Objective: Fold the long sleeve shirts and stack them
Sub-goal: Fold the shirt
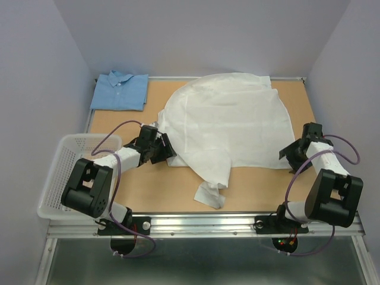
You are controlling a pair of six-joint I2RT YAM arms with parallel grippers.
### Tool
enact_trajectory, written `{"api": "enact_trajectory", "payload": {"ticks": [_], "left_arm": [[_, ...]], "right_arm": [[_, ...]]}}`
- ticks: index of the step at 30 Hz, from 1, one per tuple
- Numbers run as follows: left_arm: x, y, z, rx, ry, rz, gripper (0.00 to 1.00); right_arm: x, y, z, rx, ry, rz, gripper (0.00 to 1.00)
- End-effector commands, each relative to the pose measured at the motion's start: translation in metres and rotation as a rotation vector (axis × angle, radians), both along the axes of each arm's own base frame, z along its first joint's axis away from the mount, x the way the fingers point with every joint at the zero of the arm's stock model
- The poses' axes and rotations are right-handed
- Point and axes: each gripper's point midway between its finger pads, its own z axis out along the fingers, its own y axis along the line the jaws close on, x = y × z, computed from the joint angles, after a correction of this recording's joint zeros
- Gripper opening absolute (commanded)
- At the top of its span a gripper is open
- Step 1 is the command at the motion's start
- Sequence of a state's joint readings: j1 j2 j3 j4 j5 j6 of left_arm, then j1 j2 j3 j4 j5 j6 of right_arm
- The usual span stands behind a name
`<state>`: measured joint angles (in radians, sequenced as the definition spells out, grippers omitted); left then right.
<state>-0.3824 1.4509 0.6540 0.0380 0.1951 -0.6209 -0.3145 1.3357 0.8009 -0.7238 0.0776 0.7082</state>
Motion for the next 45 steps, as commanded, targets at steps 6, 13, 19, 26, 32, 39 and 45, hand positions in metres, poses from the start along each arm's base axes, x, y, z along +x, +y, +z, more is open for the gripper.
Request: {"api": "enact_trajectory", "payload": {"ticks": [6,13,19,26,32,39,45], "left_arm": [[-0.007,0.000,0.002,-0.014,-0.014,-0.021,0.70],[-0.011,0.001,0.000,-0.013,-0.012,-0.029,0.70],[-0.014,0.001,-0.001,-0.007,-0.007,-0.043,0.70],[-0.018,0.006,0.002,-0.002,-0.003,-0.015,0.71],[-0.021,0.012,0.001,0.008,0.004,0.035,0.75],[-0.028,0.011,-0.013,-0.011,0.042,0.053,0.72],[-0.028,-0.003,-0.022,-0.054,0.061,0.034,0.65]], "right_arm": [[0.021,-0.027,-0.013,-0.036,-0.130,-0.201,0.70],[0.011,-0.024,-0.033,-0.018,-0.100,-0.238,0.66],[0.003,-0.026,-0.053,-0.023,-0.072,-0.270,0.45],[0.005,-0.023,-0.053,-0.006,-0.098,-0.259,0.12],[0.007,-0.018,-0.042,0.003,-0.143,-0.207,0.01],[0.006,-0.010,-0.041,0.035,-0.153,-0.166,0.01],[0.009,-0.008,-0.036,0.040,-0.172,-0.134,0.01]]}}
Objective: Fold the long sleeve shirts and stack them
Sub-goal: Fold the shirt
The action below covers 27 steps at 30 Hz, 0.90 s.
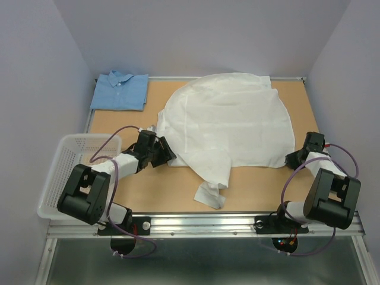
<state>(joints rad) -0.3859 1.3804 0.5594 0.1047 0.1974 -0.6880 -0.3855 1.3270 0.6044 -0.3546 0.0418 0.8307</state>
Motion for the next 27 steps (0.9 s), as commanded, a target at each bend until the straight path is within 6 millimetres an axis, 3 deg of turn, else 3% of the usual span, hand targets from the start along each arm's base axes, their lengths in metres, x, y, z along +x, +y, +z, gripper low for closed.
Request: {"api": "enact_trajectory", "payload": {"ticks": [1,7,9,10,11,14,22,27], "left_arm": [[-0.018,-0.007,-0.023,-0.001,0.079,-0.023,0.64],[-0.023,-0.004,-0.030,0.004,0.097,-0.001,0.47],[-0.024,-0.003,-0.028,0.002,0.094,0.002,0.32],[-0.023,-0.003,-0.026,0.004,0.088,0.006,0.21],[-0.023,-0.003,-0.025,0.004,0.088,0.006,0.20],[-0.022,0.001,-0.013,0.026,0.073,0.008,0.01],[-0.026,0.015,0.014,0.103,0.066,0.002,0.00],[-0.006,0.020,0.033,0.156,0.030,0.005,0.00]], "right_arm": [[-0.013,0.010,-0.005,0.026,0.022,0.041,0.01],[-0.009,0.013,0.002,0.034,-0.005,0.066,0.01],[-0.009,0.013,0.004,0.027,-0.014,0.074,0.01],[-0.008,0.012,0.006,0.020,-0.018,0.080,0.01],[-0.007,0.011,0.008,0.014,-0.023,0.079,0.01],[-0.007,0.008,0.015,-0.018,-0.029,0.102,0.01],[-0.017,0.001,0.041,-0.063,0.020,0.100,0.01],[-0.002,-0.006,0.066,-0.087,-0.016,0.107,0.01]]}}
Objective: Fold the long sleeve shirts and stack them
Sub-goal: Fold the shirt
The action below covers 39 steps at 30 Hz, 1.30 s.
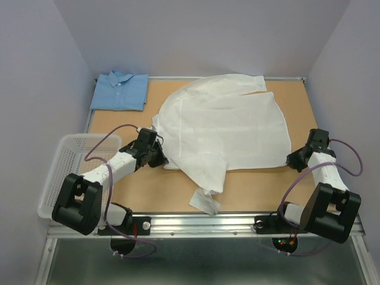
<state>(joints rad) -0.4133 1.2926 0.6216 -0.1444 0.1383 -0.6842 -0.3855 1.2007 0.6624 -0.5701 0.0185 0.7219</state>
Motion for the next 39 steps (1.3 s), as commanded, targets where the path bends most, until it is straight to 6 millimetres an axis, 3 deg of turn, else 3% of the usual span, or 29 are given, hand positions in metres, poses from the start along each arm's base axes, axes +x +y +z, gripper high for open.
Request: {"api": "enact_trajectory", "payload": {"ticks": [1,5,9,11,14,19,26,39], "left_arm": [[0.020,0.009,0.021,0.080,-0.042,-0.010,0.00],[0.037,0.010,0.024,0.099,-0.038,-0.032,0.00],[0.059,0.009,0.031,0.103,-0.055,-0.042,0.00],[0.064,0.006,0.029,0.103,-0.050,-0.052,0.00],[0.073,0.001,0.030,0.092,-0.057,-0.063,0.00],[0.081,-0.002,0.017,0.098,-0.032,-0.070,0.00],[0.082,-0.001,-0.004,0.095,0.007,-0.061,0.01],[0.101,-0.009,0.013,0.045,-0.082,-0.045,0.02]], "right_arm": [[0.024,-0.018,0.041,-0.072,-0.067,0.000,0.01],[0.048,-0.030,0.060,-0.098,-0.093,0.005,0.01],[0.067,-0.034,0.049,-0.069,-0.051,0.035,0.01],[0.079,-0.035,0.053,-0.056,-0.060,0.054,0.00],[0.089,-0.038,0.040,-0.037,-0.026,0.062,0.01],[0.112,-0.040,0.031,-0.007,-0.020,0.099,0.01],[0.124,-0.041,0.019,0.015,-0.007,0.126,0.07],[0.141,-0.042,0.028,-0.004,-0.038,0.140,0.10]]}}
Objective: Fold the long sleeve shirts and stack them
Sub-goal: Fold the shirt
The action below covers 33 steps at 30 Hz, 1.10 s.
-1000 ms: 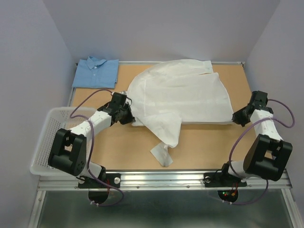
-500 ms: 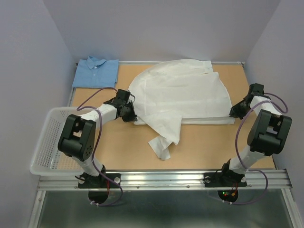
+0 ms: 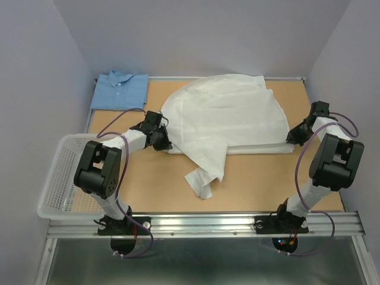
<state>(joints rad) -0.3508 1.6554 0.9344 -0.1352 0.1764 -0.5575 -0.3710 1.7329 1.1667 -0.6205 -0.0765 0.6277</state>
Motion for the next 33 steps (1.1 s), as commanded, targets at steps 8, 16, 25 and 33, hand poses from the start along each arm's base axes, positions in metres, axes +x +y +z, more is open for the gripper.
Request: {"api": "enact_trajectory", "payload": {"ticks": [8,16,25,33], "left_arm": [[0.034,0.003,0.032,0.010,-0.146,0.001,0.20],[0.057,0.001,0.061,0.022,-0.239,-0.004,0.37],[0.061,0.011,0.086,0.023,-0.293,0.006,0.76],[0.032,0.032,0.089,0.084,-0.315,0.002,0.74]], "right_arm": [[0.027,-0.023,0.013,-0.086,-0.060,-0.027,0.14],[0.040,-0.027,0.038,-0.112,-0.126,-0.017,0.34],[0.053,-0.008,0.089,-0.237,-0.229,0.117,0.72],[0.059,0.060,0.137,-0.352,-0.350,0.437,0.77]]}}
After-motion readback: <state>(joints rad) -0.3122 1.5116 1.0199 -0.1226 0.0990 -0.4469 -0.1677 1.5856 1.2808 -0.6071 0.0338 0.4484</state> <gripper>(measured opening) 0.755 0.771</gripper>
